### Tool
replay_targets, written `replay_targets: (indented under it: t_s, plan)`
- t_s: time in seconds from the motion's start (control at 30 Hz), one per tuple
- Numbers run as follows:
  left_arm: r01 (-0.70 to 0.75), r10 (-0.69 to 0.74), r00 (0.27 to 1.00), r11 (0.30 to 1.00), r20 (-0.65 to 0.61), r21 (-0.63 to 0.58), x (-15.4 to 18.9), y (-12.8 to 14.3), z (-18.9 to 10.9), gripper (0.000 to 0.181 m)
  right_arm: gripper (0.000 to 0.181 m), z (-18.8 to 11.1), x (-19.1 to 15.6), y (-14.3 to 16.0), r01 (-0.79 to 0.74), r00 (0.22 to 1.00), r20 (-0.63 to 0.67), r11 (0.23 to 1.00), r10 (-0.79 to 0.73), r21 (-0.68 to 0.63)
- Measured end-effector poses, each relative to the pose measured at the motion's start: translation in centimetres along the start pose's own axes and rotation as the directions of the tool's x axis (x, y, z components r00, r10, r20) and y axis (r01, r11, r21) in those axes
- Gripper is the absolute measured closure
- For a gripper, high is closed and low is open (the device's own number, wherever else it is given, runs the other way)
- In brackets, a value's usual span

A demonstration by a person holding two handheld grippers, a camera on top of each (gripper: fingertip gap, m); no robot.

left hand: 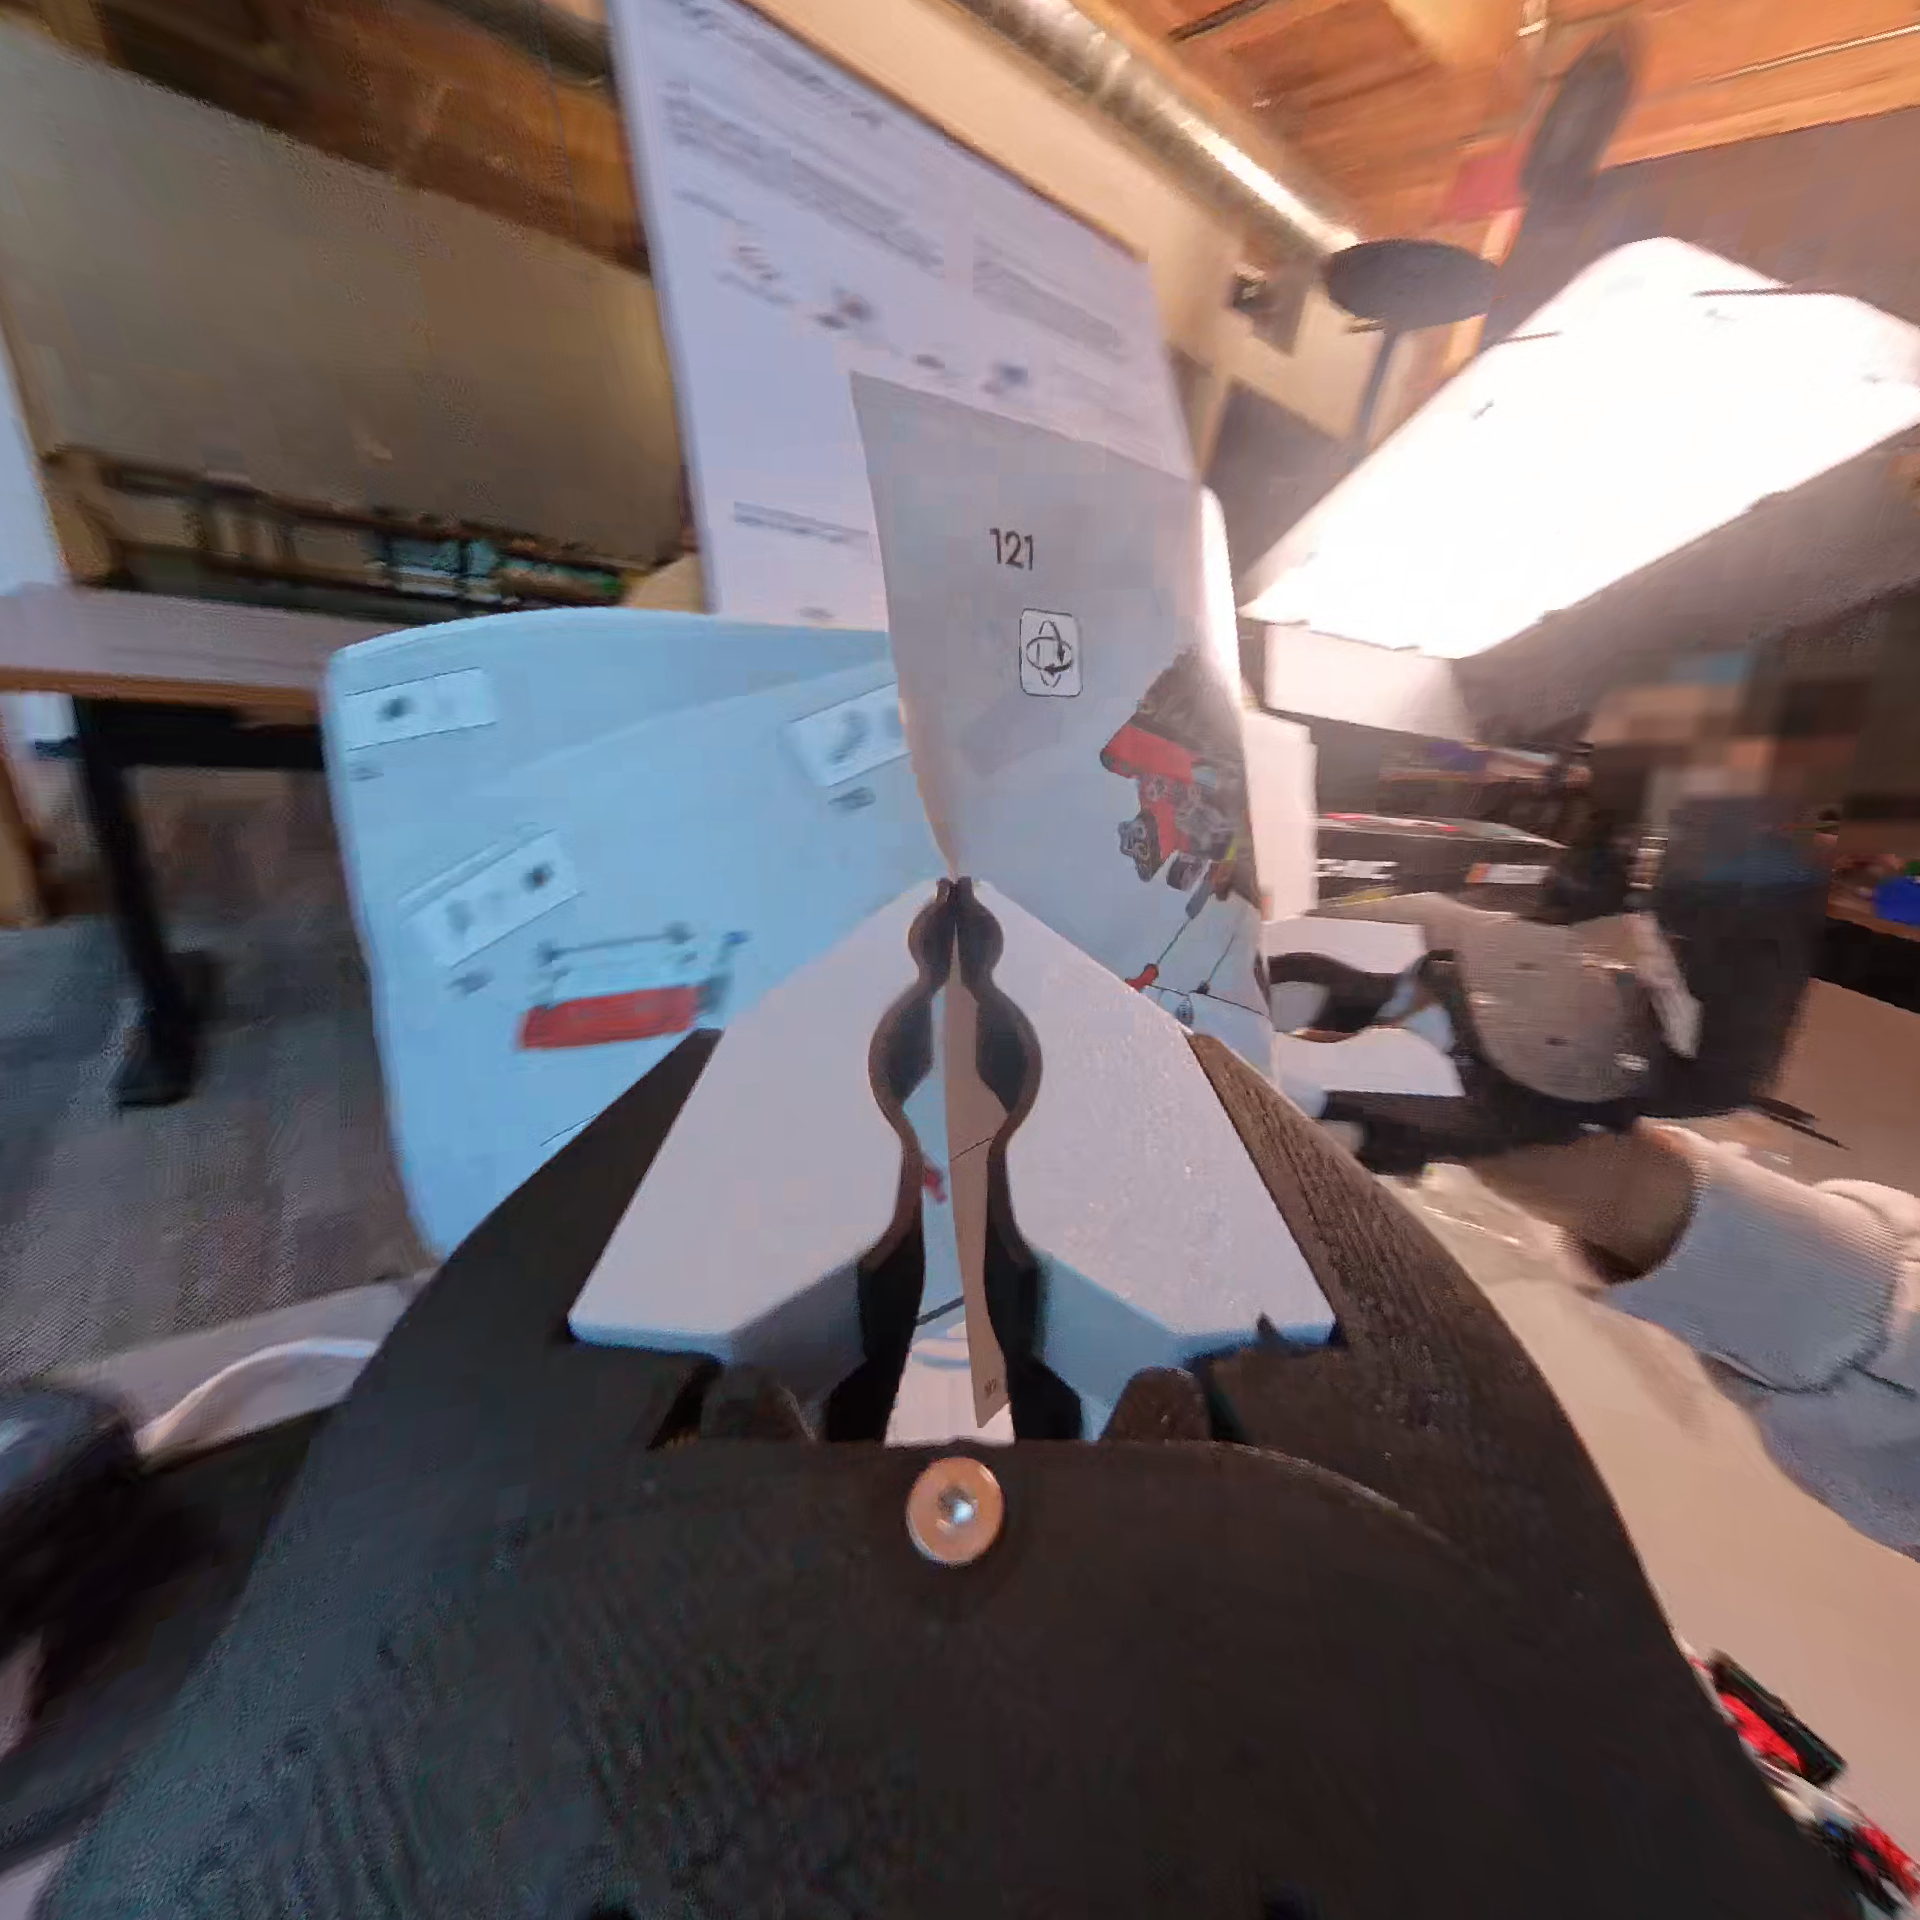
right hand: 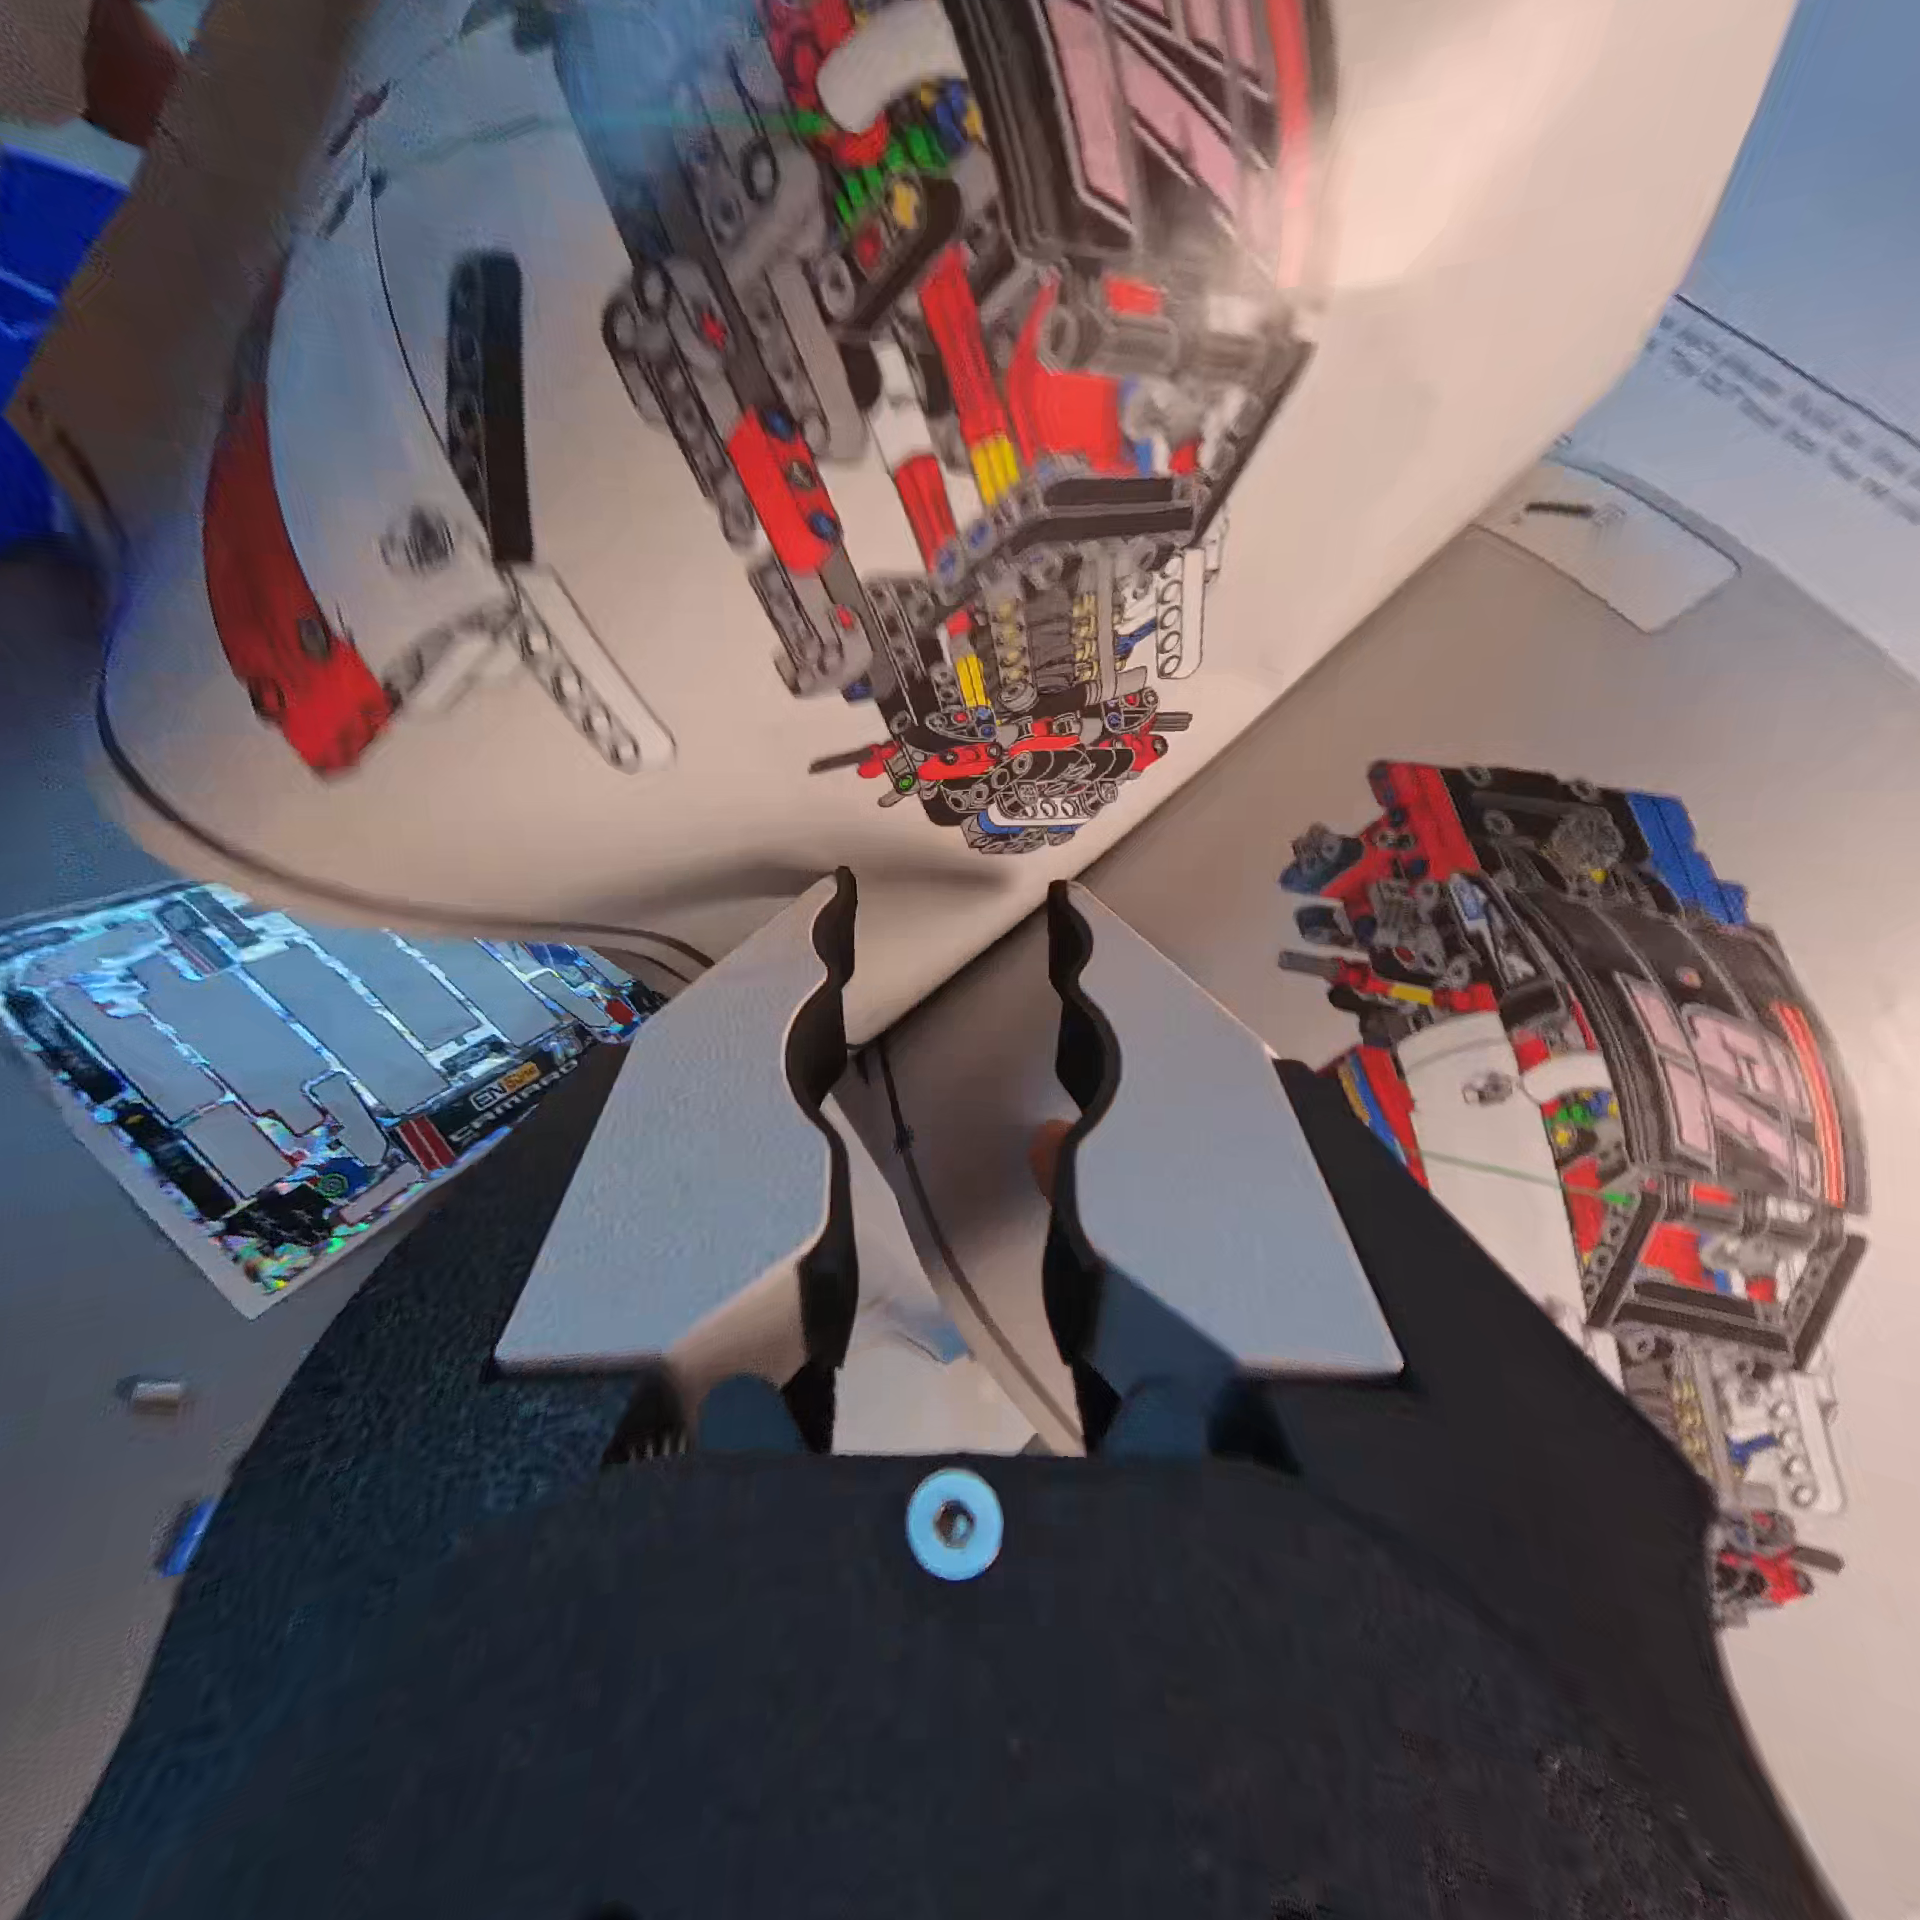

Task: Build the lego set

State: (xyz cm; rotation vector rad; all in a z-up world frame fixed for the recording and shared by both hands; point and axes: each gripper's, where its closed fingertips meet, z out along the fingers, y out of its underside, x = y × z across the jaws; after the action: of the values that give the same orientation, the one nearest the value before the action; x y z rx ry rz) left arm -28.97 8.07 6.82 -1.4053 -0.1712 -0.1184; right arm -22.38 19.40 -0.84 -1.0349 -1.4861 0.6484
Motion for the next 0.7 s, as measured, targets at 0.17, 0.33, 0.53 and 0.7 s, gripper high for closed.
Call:
replay_targets:
  t_s: [0.17, 0.33, 0.53, 0.7]
  plan:
    - [0.02, -0.041, 0.982, 0.993, 0.183, 0.113, -4.9, -2.1, -5.1, 0.174, 0.146, 2.9, -1.1, -0.7, 0.165, 0.985, -0.036, 0.978, -0.171, -0.124]
    - [0.028, -0.037, 0.993, 0.997, 0.112, 0.077, -1.1, 1.9, -5.5, 0.174, 0.154, 4.4, -0.5, -0.1, 0.349, 0.909, -0.138, 0.9, -0.393, -0.262]
    - [0.406, -0.406, 0.913, 0.89, 0.047, -0.208, -0.4, 15.1, -0.7, 0.154, 0.156, 5.2, 0.1, 0.0, 0.366, 0.873, -0.211, 0.877, -0.439, -0.312]
    - [0.85, -0.85, 0.527, 0.526, 0.009, -0.025, -4.4, 18.2, 3.0, 0.125, 0.153, 5.7, -0.2, 0.0, 0.362, 0.868, -0.24, 0.885, -0.434, -0.291]
